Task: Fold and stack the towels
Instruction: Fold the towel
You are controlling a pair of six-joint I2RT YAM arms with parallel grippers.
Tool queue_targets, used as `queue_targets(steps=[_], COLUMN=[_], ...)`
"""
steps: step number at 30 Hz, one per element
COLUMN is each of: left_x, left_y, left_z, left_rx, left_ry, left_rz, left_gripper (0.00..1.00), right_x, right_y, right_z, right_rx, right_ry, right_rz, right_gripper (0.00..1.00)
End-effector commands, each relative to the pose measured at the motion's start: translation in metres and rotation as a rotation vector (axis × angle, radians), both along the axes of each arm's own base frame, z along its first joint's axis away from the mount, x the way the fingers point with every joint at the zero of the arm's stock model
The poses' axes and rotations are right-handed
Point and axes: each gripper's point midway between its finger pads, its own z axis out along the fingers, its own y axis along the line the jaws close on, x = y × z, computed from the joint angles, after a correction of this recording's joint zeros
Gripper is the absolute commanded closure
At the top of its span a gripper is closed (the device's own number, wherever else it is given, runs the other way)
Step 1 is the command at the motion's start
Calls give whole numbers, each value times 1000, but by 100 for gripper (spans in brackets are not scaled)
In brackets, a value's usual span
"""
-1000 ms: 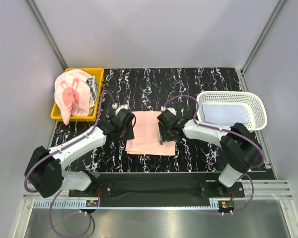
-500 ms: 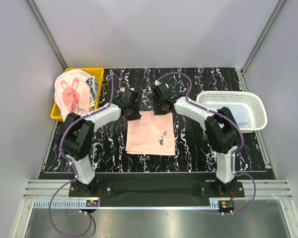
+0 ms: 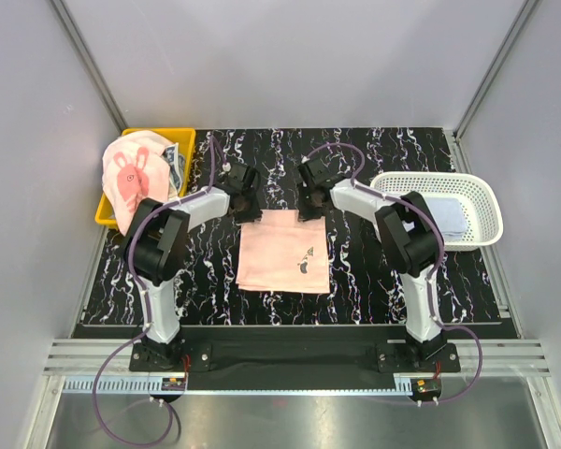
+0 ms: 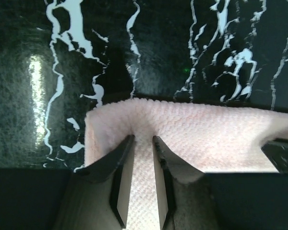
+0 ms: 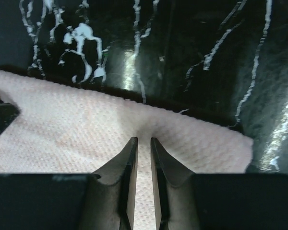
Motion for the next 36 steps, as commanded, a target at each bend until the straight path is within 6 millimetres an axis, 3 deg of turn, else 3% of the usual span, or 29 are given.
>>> queue_targets(steps=[1,8,21,26,36], left_x=[5,4,7,12,29], left_y=[9,18,30,21,17], left_z=[-10,-12,-11,-8,43], left_rx=[47,49,42,6,-52], left_ry=[17,18,20,6,-127], left_rz=[39,64,91,73,48], left_gripper=[71,69,70,69,62], right_x=[9,13,26,28,29], right_y=[-9,-28,-74,-79,-80], right_z=[11,-1,17,12,0], right_rx=[65,84,116,109,94], right_ry=[-12,26,-4,6,32], right_rz=[-23,-66,-150,-154,-162], right_gripper=[77,78,76,76,75])
